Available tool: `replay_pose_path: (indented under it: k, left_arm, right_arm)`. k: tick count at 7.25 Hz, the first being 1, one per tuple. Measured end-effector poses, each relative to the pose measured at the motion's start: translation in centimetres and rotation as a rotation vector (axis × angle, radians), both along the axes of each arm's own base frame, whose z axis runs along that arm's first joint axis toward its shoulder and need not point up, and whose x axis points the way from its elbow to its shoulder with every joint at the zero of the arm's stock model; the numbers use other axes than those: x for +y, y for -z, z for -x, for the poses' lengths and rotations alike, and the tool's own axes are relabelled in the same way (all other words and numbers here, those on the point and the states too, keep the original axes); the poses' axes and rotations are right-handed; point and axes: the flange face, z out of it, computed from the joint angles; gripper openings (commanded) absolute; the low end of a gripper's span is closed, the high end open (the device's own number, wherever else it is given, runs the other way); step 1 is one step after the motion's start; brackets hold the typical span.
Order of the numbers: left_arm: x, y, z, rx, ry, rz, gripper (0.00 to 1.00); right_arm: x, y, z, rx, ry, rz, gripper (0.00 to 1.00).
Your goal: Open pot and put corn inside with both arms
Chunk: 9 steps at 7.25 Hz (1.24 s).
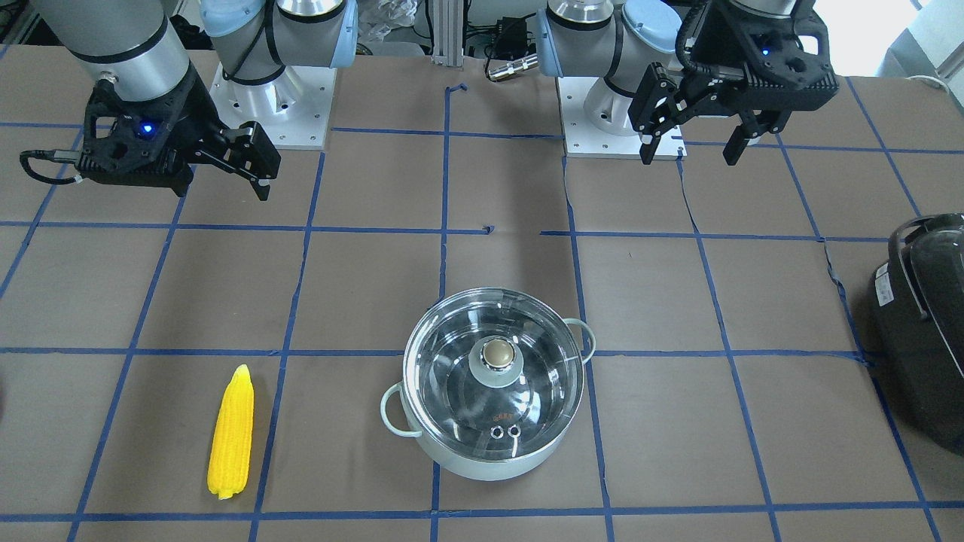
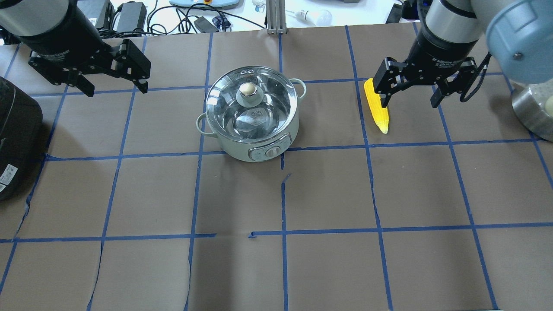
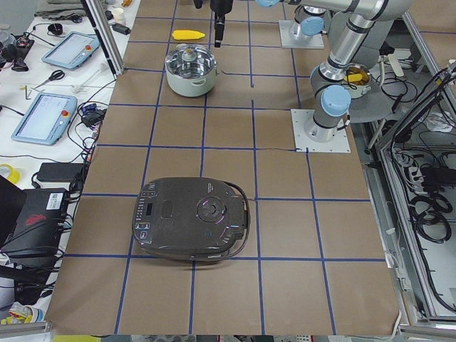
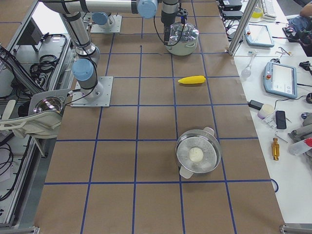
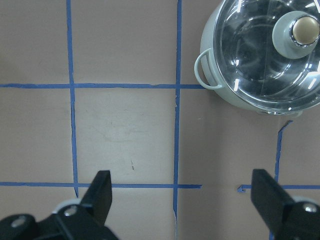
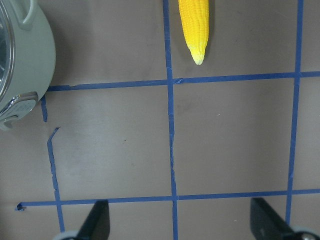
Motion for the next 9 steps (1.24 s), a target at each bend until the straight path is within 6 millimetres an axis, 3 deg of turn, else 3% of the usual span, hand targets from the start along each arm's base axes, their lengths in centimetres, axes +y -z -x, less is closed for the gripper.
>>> replay_pose_path:
  k: [9]
  left_arm:
    - [-0.04,0.06,0.91,0.001,0.013,0.007,1.0]
  right_arm:
    - [-0.09,-0.08,-0.01,-0.001,0.0,0.009,1.0]
